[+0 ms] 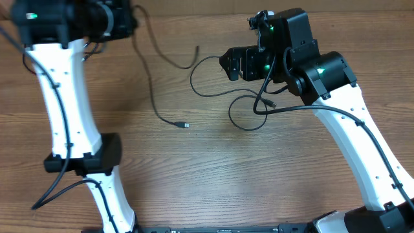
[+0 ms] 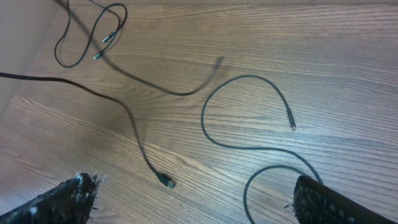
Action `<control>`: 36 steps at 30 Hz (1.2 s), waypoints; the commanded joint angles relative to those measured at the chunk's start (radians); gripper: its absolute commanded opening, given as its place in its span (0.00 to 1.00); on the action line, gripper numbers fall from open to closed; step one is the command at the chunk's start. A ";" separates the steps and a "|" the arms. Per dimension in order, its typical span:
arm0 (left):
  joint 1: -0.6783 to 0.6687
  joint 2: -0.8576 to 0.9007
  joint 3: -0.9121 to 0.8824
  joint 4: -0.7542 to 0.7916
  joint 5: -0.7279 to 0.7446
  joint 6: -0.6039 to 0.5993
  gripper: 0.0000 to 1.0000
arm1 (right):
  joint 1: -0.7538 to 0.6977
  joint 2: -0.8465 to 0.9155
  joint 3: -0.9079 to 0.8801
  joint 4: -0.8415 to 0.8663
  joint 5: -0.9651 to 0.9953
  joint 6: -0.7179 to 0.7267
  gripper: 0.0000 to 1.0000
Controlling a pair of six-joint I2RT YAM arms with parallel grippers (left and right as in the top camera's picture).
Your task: Untangle cables
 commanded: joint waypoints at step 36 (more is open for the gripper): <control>0.233 -0.030 -0.360 0.100 0.893 0.582 0.04 | -0.003 0.001 0.004 -0.048 0.020 -0.001 1.00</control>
